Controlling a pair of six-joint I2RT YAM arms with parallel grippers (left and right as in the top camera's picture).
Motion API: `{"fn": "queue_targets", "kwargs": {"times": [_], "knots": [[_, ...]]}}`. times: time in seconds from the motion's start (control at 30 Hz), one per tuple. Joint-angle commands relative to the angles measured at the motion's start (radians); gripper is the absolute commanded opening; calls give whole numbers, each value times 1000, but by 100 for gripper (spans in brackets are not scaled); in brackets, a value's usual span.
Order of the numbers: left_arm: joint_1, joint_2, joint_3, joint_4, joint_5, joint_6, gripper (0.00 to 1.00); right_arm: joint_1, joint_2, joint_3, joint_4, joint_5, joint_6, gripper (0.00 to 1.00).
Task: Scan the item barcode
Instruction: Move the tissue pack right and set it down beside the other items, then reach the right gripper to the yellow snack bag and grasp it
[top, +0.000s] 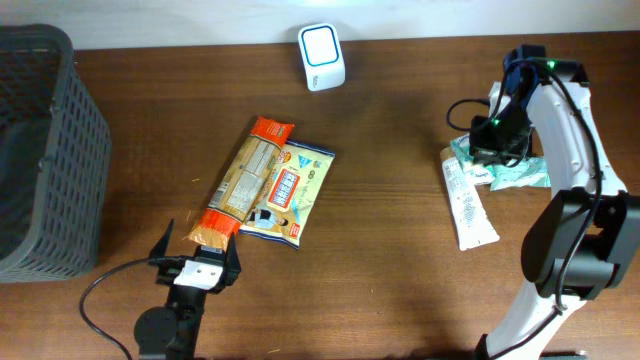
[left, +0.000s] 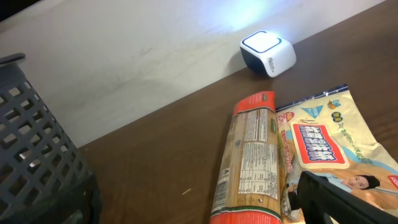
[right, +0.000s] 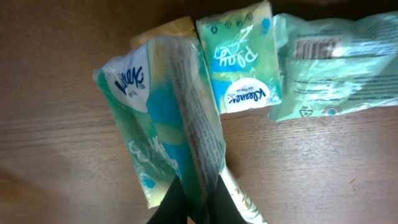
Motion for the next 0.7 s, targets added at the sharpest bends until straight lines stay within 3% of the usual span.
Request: {"fn": "queue_targets", "kwargs": {"times": [0.0,0.37,0.4,0.43,0.5,0.6,0.67], "knots": [[2,-5,-5,-2,-3,13,99,1,-6,-41,15,-4,6,4],[2,-5,-5,-2,-3,13,99,-79,-6,-58,12,51,3,4],[2,-5,-5,-2,-3,13,99,-79,-6,-60,0,51,3,12],[2,-5,-5,-2,-3,13,99,-79,-6,-60,-16,52,3,34],[2,-5,-5,-2,-3,12,99,-79,-6,-59,-31,51,0,56],[2,-5,-5,-2,-3,12,99,-77,-6,-9,-66,29,-20,62],[2,-5,-5,-2,-3,13,99,-55,-6,69,-94,-136,-107,63]]}}
